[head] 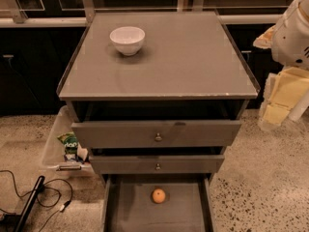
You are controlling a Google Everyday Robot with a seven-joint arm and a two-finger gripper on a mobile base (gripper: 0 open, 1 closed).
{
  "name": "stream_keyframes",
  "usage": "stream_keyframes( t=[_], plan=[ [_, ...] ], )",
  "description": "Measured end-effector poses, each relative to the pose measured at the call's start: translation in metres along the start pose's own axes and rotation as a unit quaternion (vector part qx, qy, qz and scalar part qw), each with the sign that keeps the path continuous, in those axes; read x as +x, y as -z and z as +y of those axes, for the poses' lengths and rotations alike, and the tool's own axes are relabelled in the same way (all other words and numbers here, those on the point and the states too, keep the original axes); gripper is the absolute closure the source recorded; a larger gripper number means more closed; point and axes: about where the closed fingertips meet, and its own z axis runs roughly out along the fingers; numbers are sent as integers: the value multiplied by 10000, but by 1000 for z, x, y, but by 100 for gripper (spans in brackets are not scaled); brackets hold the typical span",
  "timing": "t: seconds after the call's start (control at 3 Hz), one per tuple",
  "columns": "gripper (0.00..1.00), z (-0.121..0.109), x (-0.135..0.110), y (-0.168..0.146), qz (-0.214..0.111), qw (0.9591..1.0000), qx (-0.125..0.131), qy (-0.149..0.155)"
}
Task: Pick orange from bottom drawer and place on counter
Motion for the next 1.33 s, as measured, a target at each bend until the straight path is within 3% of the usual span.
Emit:
stream_keyframes(
  t=[0.67, 1.0, 1.33],
  plan=[
    [0, 5, 4, -16, -39, 10000, -81, -30],
    [0, 25, 15, -60, -165, 9995, -270, 31],
    [0, 53, 26, -123, -254, 9983, -463, 227]
  ],
)
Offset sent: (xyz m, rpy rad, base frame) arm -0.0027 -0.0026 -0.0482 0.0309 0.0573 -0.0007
